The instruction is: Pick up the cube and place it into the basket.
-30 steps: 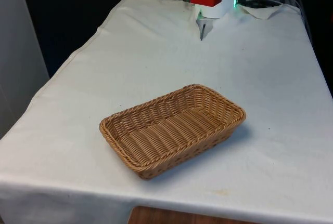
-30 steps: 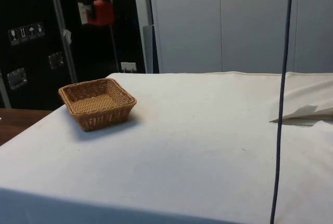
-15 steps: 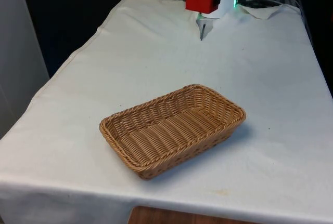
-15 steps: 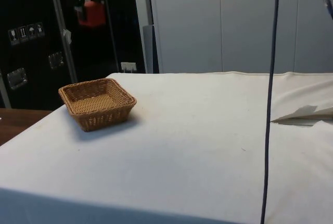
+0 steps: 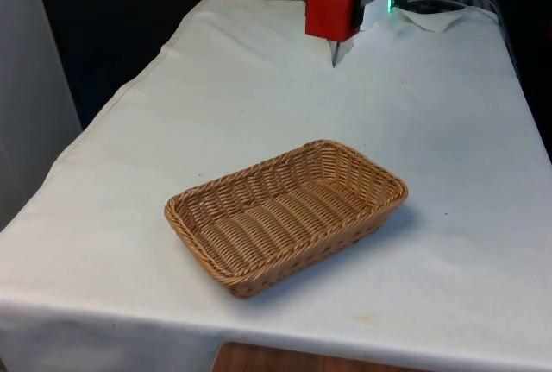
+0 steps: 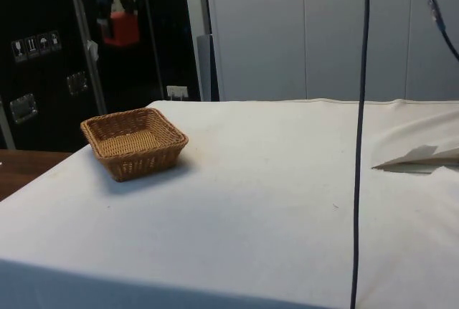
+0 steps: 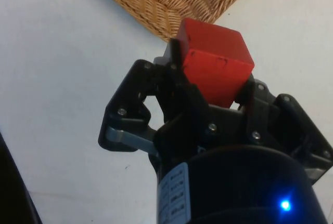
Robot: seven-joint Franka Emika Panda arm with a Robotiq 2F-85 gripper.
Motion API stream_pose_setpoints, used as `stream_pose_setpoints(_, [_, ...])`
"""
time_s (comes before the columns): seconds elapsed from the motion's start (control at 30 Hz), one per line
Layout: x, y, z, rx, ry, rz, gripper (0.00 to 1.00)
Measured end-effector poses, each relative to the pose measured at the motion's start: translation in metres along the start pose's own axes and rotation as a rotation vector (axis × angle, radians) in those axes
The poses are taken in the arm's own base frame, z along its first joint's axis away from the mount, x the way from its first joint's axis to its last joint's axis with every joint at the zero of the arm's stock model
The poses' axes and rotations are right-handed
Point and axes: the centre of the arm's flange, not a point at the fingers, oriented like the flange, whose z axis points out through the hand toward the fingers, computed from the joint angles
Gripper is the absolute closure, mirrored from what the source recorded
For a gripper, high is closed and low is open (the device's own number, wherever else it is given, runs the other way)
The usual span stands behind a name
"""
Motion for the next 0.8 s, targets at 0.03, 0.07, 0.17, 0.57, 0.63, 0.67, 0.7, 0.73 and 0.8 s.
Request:
stream_pose_setpoints(0.03, [0.0,0.0,0.002,0.0,-0.003,0.0,0.99])
stream_pose_setpoints(0.07, [0.001,0.0,0.006,0.0,-0.007,0.002,0.99])
stream_pose_setpoints(0.17, [0.002,0.0,0.013,0.0,-0.013,0.005,0.99])
stream_pose_setpoints(0.57, [0.007,0.006,0.039,-0.01,-0.019,0.014,0.99])
stream_pose_setpoints(0.63, [0.009,0.007,0.044,-0.012,-0.016,0.015,0.99])
stream_pose_setpoints(0.67, [0.009,0.008,0.045,-0.014,-0.016,0.017,0.99])
stream_pose_setpoints(0.7, [0.01,0.009,0.047,-0.014,-0.014,0.018,0.99])
stream_pose_setpoints(0.73, [0.01,0.009,0.05,-0.015,-0.013,0.018,0.99])
stream_pose_setpoints(0.8, [0.012,0.01,0.058,-0.018,-0.01,0.021,0.99])
